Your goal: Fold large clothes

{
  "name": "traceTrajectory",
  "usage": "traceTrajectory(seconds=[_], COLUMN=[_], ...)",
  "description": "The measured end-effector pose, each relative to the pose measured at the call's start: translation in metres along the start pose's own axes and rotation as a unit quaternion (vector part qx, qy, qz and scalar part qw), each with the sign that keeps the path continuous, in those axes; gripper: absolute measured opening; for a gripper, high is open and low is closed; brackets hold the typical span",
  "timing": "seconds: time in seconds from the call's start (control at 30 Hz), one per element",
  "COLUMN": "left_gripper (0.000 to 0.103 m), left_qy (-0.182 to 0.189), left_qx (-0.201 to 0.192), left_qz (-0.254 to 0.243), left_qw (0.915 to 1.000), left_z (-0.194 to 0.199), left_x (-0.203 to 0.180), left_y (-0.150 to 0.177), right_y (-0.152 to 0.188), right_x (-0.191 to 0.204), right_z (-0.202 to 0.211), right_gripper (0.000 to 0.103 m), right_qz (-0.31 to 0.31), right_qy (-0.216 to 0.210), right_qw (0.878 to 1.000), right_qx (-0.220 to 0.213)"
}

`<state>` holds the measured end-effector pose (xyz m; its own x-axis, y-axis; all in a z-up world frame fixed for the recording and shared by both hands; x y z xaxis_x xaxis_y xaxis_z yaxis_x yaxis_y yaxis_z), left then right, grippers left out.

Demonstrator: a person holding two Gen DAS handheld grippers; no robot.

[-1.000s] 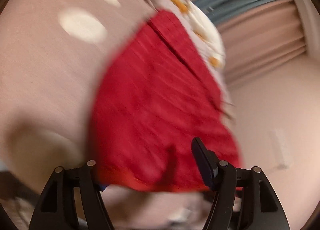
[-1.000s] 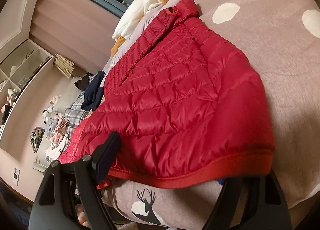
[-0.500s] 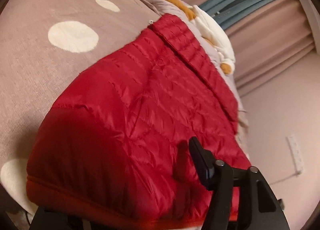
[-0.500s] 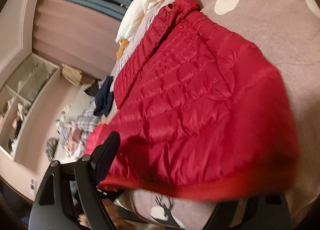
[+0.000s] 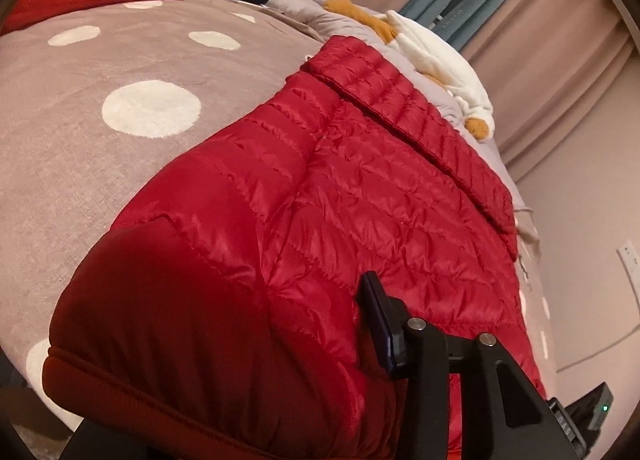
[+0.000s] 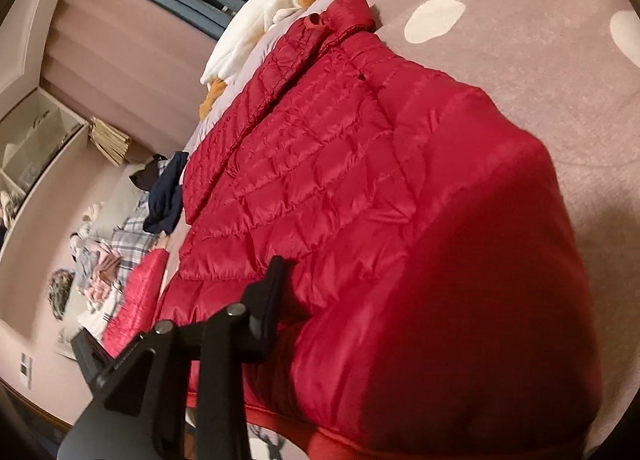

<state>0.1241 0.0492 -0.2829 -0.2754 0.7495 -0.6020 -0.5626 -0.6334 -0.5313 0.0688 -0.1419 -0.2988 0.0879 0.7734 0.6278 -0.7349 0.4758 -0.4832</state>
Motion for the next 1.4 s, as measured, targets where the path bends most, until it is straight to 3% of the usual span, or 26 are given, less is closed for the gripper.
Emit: traceTrajectory(seconds=[0.3,0.43,0.9,0.97,1.13,1.4], left_gripper=[0.035,0.034,0.033,0.033,0.024,0.019], left_qy=[-0.012,-0.028,-0.034,-0.047,-0.085,-0.047], left_qx=[0.000,-0.003,-0.004,-0.020,-0.078,-0.158], left_qz=[-0.020,-0.046,-0.073,-0.084,-0.149,-0.186], left_qw=[0.9997,0.9985,0.9967,0.9952,0.9821,0.9687], left_z=[0.005,0.005,0.006,0.011,0.027,0.079], left_x=[0.002,-0.001,-0.002,-0.003,-0.017,-0.059], left_y=[0.001,0.003,0.003,0.001,-0.009,-0.038], right_y=[-0.002,-0.001,0.000,0.000,-0.003,-0.037], right_x=[-0.004,-0.003,-0.002,-0.001,0.006,0.047], right_z=[-0.004,-0.004,-0.004,-0.003,0.008,0.059], right_gripper=[0.022,0.022,0.022,0.021,0.019,0.015], right_qz=[0.002,0.013,0.014,0.021,0.052,0.071], right_qy=[0.006,0.014,0.014,0.018,0.046,0.006], right_qw=[1.000,1.000,1.000,1.000,0.997,0.989], right_qx=[-0.004,-0.009,-0.009,-0.014,-0.040,-0.132])
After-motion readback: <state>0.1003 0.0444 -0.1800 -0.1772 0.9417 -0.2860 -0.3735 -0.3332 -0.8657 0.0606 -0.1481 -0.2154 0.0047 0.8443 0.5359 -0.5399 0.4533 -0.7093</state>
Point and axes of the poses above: each gripper's, at about its wrist camera, not at the fingertips, and z roughly against the way its jaws point, x to its left, y to its underside, the point moved 9 cm from there along -z, roughly the way its jaws point, and after that the axes turned 6 degrees about y, right-handed, at the moved point
